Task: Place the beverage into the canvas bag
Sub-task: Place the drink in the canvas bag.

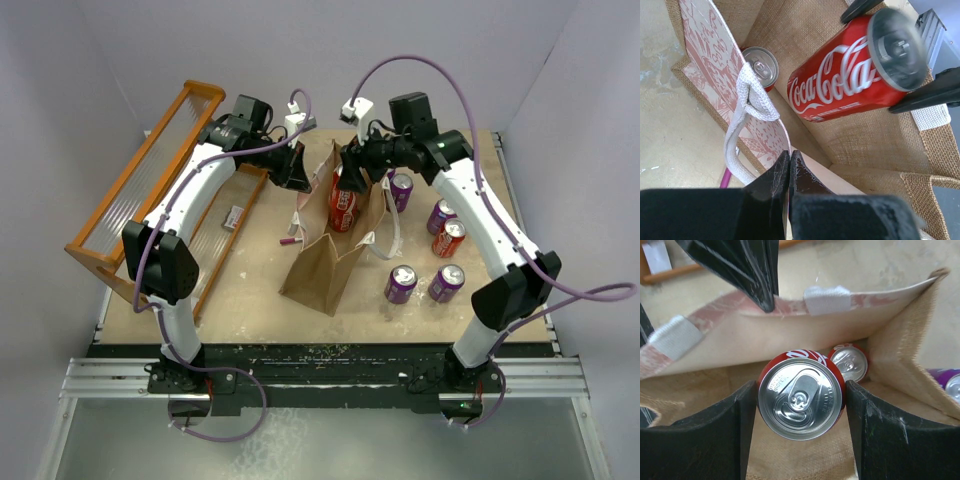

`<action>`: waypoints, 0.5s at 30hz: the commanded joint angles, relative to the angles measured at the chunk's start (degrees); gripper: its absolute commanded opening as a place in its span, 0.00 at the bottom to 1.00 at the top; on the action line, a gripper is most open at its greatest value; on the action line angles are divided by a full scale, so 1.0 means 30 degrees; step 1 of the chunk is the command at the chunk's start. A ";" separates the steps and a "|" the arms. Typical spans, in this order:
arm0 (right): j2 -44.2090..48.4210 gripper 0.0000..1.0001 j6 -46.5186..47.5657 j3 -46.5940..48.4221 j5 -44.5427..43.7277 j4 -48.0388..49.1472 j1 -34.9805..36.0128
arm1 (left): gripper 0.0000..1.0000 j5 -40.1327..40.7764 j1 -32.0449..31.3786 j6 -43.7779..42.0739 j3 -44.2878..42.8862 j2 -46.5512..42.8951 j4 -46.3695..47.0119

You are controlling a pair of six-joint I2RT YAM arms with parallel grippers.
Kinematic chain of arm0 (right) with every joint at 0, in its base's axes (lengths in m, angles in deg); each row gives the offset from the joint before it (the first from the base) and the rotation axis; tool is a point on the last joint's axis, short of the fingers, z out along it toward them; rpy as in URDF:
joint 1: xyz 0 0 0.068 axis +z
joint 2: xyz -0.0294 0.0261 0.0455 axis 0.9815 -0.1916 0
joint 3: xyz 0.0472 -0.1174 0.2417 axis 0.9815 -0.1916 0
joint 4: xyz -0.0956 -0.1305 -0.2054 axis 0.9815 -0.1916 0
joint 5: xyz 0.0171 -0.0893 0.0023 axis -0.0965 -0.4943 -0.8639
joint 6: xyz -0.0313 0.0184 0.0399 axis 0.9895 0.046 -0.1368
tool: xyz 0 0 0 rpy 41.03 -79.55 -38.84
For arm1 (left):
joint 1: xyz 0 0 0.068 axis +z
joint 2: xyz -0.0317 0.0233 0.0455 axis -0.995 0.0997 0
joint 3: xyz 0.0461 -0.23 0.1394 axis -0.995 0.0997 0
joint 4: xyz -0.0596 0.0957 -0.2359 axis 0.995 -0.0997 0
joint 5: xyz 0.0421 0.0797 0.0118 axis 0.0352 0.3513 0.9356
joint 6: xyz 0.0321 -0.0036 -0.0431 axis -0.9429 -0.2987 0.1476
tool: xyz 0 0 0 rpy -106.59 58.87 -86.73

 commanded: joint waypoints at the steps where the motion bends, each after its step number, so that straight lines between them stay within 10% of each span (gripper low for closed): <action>1: 0.0402 0.00 0.2410 -0.0076 0.1740 0.0113 0.0084 | 0.00 -0.0457 -0.0140 0.0046 -0.0653 0.0041 0.0464; 15: -0.0824 0.00 0.4243 -0.1862 -0.0534 -0.0339 0.0084 | 0.00 -0.0311 -0.0129 -0.0131 -0.0933 0.0576 0.0363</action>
